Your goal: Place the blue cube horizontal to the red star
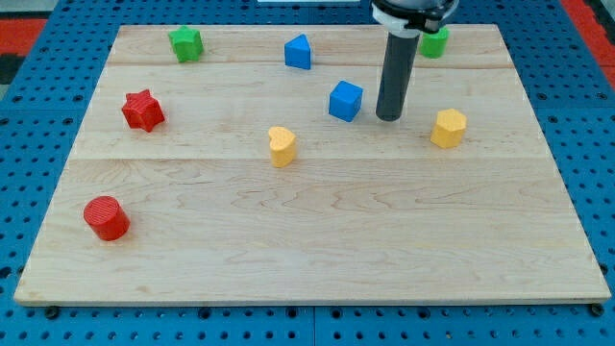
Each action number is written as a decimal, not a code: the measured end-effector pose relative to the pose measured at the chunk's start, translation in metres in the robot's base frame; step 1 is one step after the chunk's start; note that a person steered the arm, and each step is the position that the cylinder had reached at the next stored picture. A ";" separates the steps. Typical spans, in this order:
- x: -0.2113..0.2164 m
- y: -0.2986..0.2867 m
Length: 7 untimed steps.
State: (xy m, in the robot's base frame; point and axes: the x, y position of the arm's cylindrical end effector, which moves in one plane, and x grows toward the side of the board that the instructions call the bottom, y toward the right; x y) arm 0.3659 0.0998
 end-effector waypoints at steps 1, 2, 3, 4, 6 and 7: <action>-0.010 0.000; -0.013 0.000; -0.016 0.000; -0.017 0.000; -0.006 -0.034; 0.015 -0.067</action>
